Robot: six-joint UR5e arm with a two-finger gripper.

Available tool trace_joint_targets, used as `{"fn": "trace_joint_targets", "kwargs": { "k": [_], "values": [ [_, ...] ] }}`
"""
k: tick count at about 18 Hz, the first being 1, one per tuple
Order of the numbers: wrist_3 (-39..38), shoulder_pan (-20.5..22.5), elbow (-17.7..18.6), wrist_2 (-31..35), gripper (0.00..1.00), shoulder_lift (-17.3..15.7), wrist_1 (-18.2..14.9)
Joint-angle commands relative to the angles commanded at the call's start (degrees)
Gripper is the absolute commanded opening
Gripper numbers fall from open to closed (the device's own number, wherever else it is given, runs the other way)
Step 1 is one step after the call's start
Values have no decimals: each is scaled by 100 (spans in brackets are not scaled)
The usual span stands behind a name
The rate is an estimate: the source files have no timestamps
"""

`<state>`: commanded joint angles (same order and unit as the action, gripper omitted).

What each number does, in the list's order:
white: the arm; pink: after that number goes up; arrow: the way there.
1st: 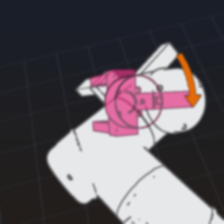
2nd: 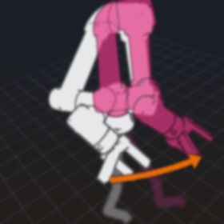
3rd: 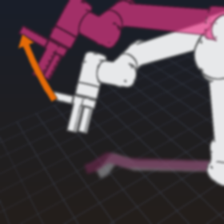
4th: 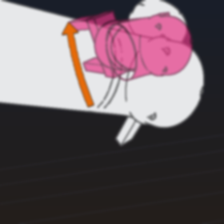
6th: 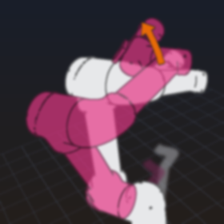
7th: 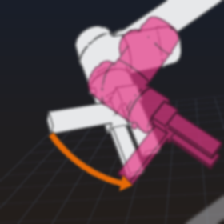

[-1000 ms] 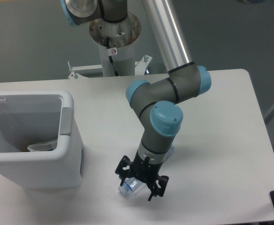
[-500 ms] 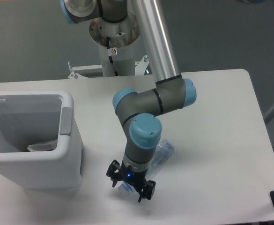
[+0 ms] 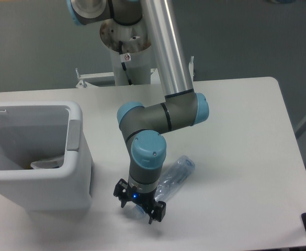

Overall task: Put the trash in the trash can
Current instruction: 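Rotate the gripper to align with the bottle and close on it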

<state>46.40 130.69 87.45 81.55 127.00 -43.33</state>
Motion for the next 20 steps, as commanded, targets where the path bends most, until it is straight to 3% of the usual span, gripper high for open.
{"fn": "trace_joint_targets", "kwargs": {
  "k": [20],
  "values": [
    [194,-123,-35,212,89,158,26]
  ]
}}
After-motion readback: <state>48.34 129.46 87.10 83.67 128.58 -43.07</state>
